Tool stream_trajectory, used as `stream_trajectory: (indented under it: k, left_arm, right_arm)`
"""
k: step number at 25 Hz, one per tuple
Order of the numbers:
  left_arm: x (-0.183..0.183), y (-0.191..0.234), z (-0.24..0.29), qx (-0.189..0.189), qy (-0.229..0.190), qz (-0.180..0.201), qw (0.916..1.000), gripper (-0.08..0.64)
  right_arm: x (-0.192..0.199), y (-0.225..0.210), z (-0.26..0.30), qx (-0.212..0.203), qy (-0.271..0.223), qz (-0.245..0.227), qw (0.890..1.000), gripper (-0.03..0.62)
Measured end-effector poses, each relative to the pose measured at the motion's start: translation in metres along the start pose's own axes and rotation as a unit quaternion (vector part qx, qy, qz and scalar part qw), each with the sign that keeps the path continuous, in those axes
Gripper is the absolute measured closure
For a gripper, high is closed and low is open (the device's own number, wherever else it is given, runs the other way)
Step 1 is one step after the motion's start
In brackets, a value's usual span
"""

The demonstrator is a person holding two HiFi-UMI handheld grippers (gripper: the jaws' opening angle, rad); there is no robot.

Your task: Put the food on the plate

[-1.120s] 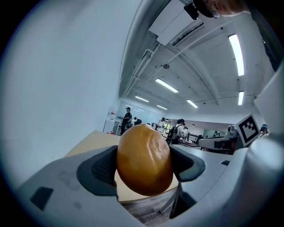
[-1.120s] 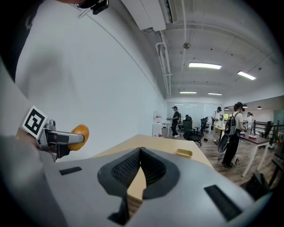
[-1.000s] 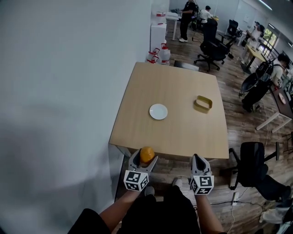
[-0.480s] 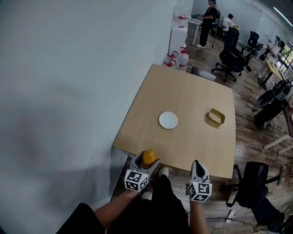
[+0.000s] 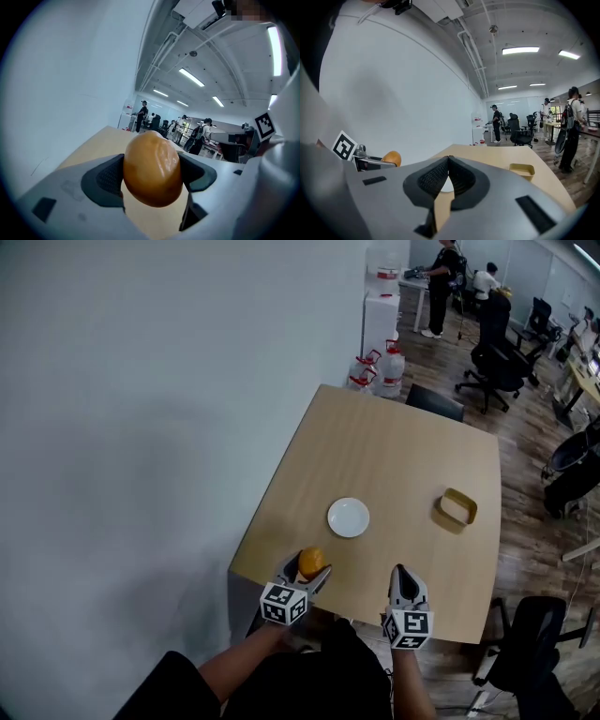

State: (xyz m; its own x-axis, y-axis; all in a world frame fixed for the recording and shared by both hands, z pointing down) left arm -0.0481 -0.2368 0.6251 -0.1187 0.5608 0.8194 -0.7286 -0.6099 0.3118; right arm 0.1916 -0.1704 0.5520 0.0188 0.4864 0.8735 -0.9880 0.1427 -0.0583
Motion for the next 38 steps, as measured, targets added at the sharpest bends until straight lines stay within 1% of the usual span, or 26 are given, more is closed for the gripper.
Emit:
stream_trajectory:
  k: [3, 4, 5, 8, 12, 16, 18, 21, 23, 25, 27, 30, 32, 34, 36, 38]
  left_arm:
    - [-0.014, 0.002, 0.033, -0.002, 0.02, 0.052, 0.9985, 0.229]
    - [-0.017, 0.003, 0.044, 0.002, 0.025, 0.065, 0.9976, 0.229]
    - [-0.02, 0.005, 0.056, 0.005, 0.029, 0.07, 0.9971, 0.229]
    - [-0.028, 0.012, 0.091, 0.002, 0.039, 0.059, 0.9975, 0.229]
    - [-0.03, 0.03, 0.13, -0.021, 0.068, 0.053, 0.9961, 0.229]
    - [-0.032, 0.048, 0.164, -0.047, 0.087, 0.049, 0.9939, 0.229]
    - [-0.03, 0.055, 0.182, -0.054, 0.102, 0.05, 0.992, 0.229]
    - [-0.022, 0.066, 0.21, -0.054, 0.131, 0.027, 0.9896, 0.229]
    - [-0.012, 0.071, 0.225, -0.05, 0.158, 0.015, 0.986, 0.229]
    - [-0.001, 0.074, 0.239, -0.045, 0.19, 0.018, 0.9805, 0.229]
    - [0.007, 0.08, 0.252, -0.048, 0.214, 0.024, 0.9754, 0.229]
    - [0.012, 0.088, 0.265, -0.062, 0.234, 0.02, 0.97, 0.229]
    - [0.016, 0.087, 0.271, -0.061, 0.248, 0.021, 0.9667, 0.229]
    - [0.019, 0.083, 0.273, -0.055, 0.26, 0.034, 0.9635, 0.229]
    - [0.023, 0.083, 0.274, -0.051, 0.267, 0.043, 0.9615, 0.229]
    - [0.025, 0.084, 0.275, -0.053, 0.266, 0.042, 0.9615, 0.229]
  right_arm:
    - [-0.016, -0.016, 0.02, -0.009, 0.001, -0.004, 1.0, 0.532]
    - [-0.019, -0.021, 0.027, -0.012, 0.002, -0.004, 1.0, 0.532]
    - [-0.022, -0.026, 0.034, -0.016, 0.003, -0.004, 1.0, 0.533]
    - [-0.027, -0.041, 0.054, -0.028, 0.01, -0.008, 1.0, 0.532]
    - [-0.026, -0.051, 0.08, -0.05, 0.024, -0.003, 0.998, 0.533]
    - [-0.023, -0.057, 0.097, -0.07, 0.038, -0.017, 0.997, 0.532]
    - [-0.021, -0.063, 0.105, -0.075, 0.043, -0.019, 0.996, 0.532]
    - [-0.014, -0.073, 0.115, -0.075, 0.059, -0.016, 0.995, 0.532]
    - [-0.01, -0.077, 0.118, -0.075, 0.07, -0.015, 0.995, 0.532]
    - [-0.006, -0.08, 0.119, -0.077, 0.079, -0.018, 0.994, 0.532]
    - [-0.003, -0.083, 0.121, -0.081, 0.086, -0.026, 0.993, 0.532]
    - [0.005, -0.085, 0.122, -0.086, 0.096, -0.03, 0.991, 0.532]
    - [0.01, -0.088, 0.12, -0.086, 0.103, -0.028, 0.991, 0.532]
    - [0.013, -0.09, 0.119, -0.085, 0.108, -0.025, 0.99, 0.532]
    - [0.014, -0.09, 0.119, -0.086, 0.108, -0.025, 0.99, 0.532]
    - [0.013, -0.09, 0.12, -0.086, 0.106, -0.03, 0.99, 0.532]
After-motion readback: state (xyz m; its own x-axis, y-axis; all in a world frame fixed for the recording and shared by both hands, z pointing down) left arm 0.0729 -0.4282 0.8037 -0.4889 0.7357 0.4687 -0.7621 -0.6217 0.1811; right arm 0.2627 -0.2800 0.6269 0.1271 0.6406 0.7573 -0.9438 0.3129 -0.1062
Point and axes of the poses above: the fingertips, and each gripper's own axes: z forward along the fingers, y to its left, x out of its underside, the point moved 6 cm from there along -z, backward along the fingers, and after that the axes turned 13 degrees about y, right-handed, at the moved point
